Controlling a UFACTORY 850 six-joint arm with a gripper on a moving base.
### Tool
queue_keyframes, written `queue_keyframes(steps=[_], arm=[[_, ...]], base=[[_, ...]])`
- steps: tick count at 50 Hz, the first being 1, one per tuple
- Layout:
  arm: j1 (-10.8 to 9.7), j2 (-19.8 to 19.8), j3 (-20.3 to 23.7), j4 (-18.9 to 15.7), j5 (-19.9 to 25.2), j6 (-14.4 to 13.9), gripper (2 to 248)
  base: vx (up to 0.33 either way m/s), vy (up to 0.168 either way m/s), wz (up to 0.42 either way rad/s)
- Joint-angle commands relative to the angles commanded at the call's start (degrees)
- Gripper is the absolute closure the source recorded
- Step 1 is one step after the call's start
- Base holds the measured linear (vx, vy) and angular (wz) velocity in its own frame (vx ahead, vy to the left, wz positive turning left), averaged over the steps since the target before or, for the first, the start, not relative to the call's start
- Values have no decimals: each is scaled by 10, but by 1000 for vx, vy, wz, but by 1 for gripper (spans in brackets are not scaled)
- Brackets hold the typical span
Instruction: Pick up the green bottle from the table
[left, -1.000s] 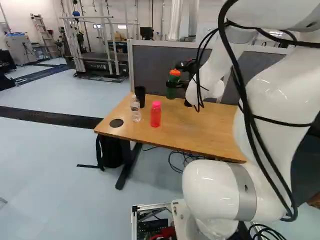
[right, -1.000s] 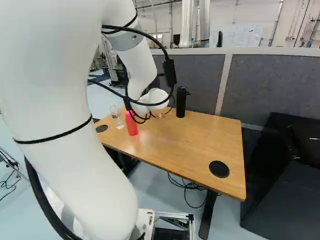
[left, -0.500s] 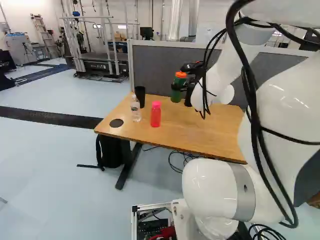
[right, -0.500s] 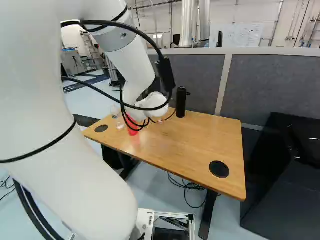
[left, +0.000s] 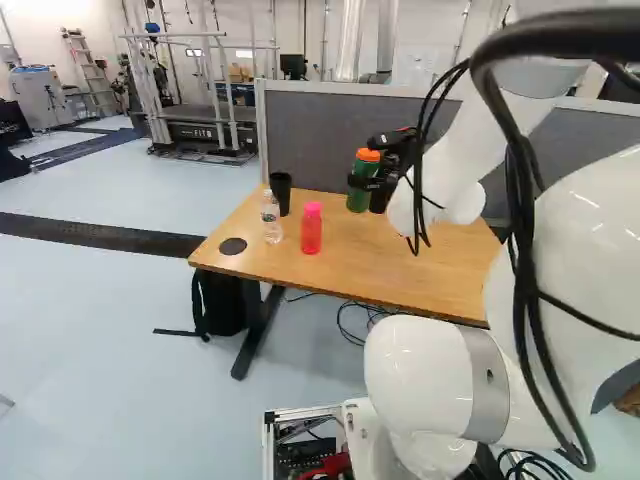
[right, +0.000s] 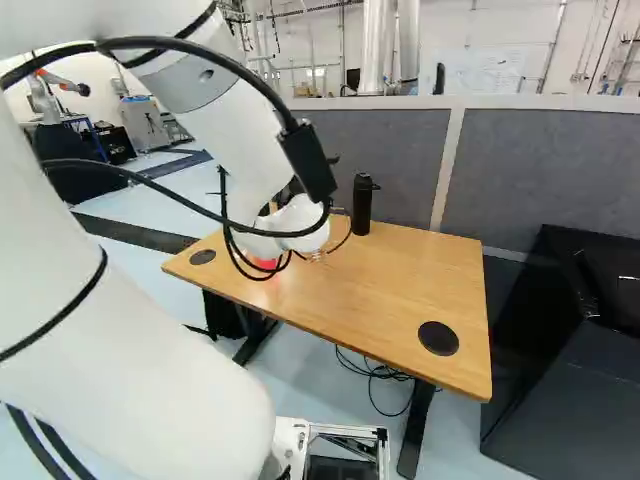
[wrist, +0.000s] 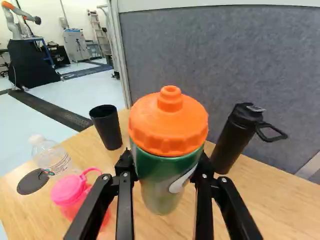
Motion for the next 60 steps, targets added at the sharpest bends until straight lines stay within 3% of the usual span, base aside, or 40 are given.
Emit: queue_keyframes(steps=[41,60], arm=[[-2,14,13,1,0,-1,139],[6,16,20,20,0,-10,139]], base=[[0,0,0],[0,0,0]])
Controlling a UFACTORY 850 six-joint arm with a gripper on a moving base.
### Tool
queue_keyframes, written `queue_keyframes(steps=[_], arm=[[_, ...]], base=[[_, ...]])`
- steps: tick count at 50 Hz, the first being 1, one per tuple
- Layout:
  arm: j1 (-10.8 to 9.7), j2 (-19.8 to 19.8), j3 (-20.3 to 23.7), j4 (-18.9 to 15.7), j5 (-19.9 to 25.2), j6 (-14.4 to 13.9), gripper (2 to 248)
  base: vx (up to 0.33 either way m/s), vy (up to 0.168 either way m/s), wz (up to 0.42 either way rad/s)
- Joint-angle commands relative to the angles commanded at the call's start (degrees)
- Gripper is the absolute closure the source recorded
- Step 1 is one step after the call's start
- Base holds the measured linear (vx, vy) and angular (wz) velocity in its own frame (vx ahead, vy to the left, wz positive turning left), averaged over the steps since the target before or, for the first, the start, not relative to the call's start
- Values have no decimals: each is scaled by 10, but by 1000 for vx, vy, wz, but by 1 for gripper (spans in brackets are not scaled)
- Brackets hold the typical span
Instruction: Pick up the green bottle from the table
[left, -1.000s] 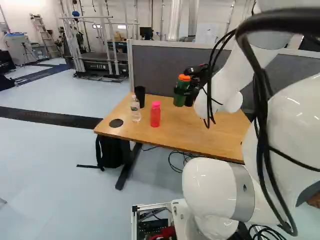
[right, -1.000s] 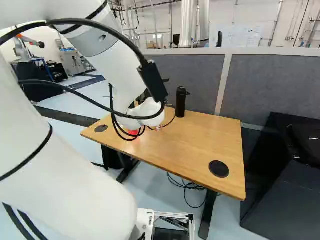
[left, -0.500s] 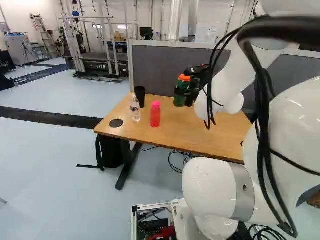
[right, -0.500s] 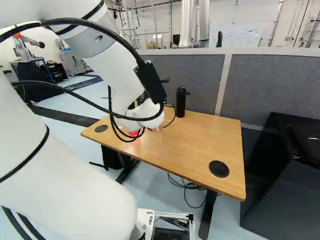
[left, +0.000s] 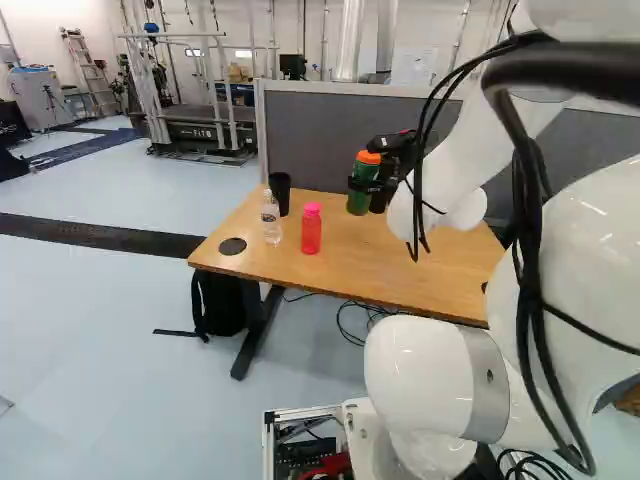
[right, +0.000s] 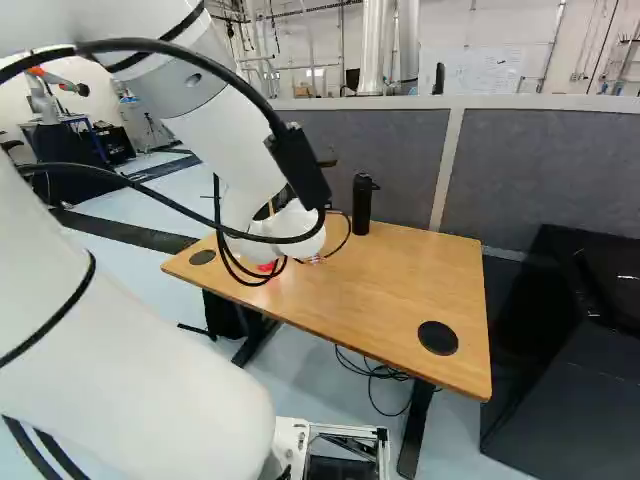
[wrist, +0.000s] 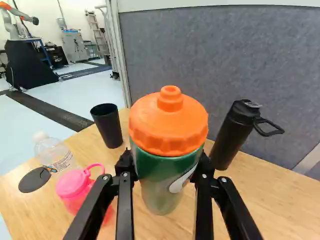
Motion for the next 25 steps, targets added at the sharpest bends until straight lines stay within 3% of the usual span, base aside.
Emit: queue_keyframes(steps=[25], arm=[[28,7,23,60,1,-31,139]], base=[[0,0,0]])
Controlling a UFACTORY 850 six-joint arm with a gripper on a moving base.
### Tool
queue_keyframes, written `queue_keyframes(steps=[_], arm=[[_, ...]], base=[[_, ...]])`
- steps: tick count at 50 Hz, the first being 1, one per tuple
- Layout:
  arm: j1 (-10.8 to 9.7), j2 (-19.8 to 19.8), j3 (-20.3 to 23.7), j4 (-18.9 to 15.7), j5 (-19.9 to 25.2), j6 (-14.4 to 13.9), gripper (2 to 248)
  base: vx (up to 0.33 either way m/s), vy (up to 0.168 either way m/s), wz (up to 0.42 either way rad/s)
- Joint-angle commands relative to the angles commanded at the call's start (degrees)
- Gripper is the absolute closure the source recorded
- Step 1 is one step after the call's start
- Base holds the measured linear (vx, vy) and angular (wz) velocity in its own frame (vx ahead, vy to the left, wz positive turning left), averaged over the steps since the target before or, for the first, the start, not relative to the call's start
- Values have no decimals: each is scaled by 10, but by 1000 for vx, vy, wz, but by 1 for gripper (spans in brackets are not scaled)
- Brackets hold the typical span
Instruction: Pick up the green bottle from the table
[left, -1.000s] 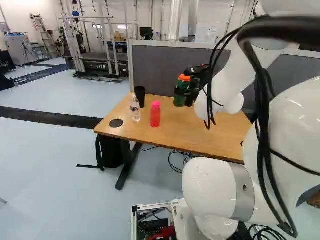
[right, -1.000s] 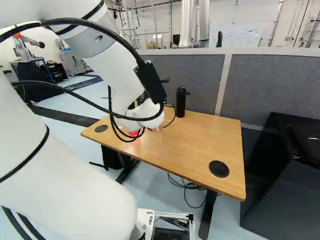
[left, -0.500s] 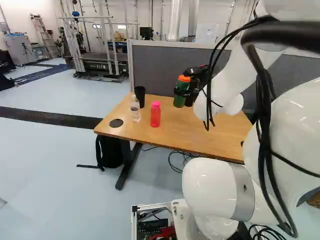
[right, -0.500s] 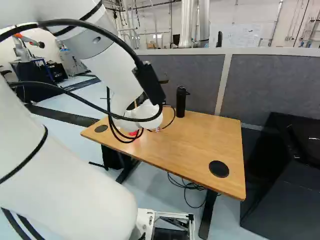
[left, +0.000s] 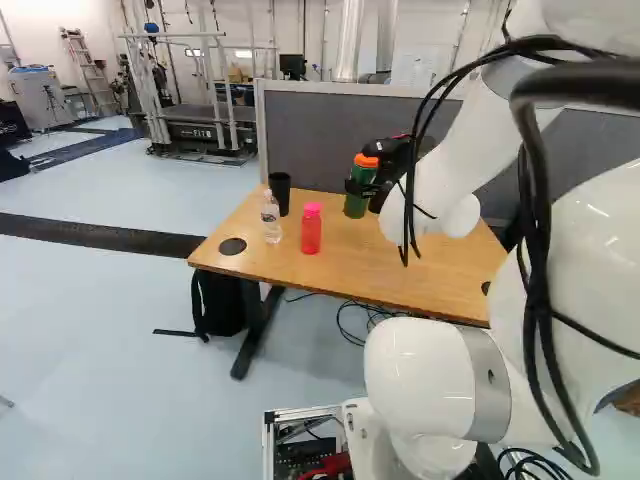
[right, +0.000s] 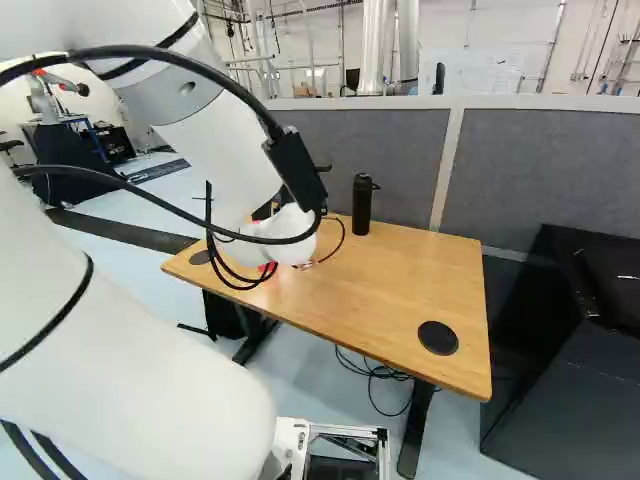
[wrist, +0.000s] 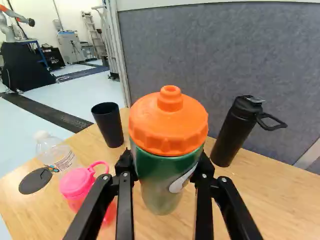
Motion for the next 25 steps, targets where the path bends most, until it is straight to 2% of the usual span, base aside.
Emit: queue_keyframes(steps=[25], arm=[[47,12,38,101,2,-52,139]], base=[[0,0,0]])
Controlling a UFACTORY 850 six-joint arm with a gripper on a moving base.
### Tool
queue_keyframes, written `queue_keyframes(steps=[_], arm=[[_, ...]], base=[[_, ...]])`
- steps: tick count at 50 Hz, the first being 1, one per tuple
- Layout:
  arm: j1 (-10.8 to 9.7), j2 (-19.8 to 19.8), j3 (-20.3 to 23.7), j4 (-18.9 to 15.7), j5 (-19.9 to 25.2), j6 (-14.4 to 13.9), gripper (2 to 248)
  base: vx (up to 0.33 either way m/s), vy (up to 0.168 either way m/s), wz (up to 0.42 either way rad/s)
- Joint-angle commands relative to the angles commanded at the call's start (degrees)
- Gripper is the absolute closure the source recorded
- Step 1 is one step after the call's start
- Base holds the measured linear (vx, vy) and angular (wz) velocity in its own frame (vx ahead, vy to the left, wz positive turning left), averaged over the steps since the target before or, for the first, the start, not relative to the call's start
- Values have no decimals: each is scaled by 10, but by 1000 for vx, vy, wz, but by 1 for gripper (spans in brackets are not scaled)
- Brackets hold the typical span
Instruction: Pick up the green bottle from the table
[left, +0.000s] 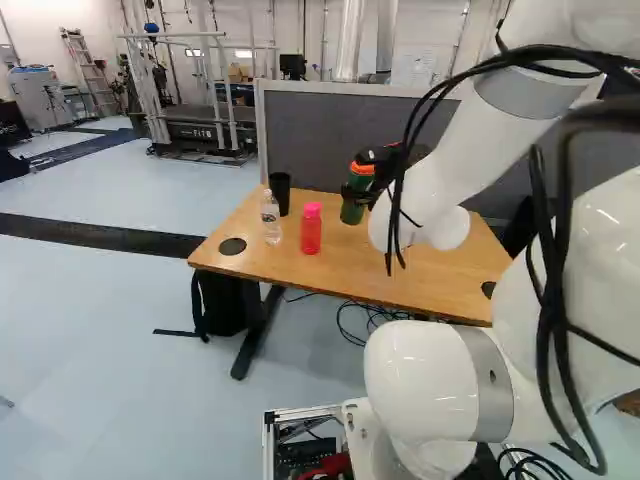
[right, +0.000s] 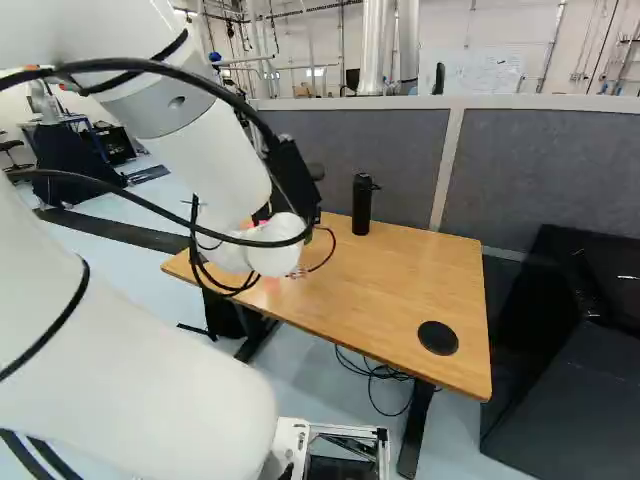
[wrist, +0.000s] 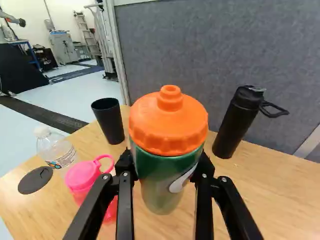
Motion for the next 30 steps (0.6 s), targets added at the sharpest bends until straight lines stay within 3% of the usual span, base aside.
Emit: queue_keyframes(steps=[30], arm=[[66,17,54,141,3,-73,139]], base=[[0,0,0]])
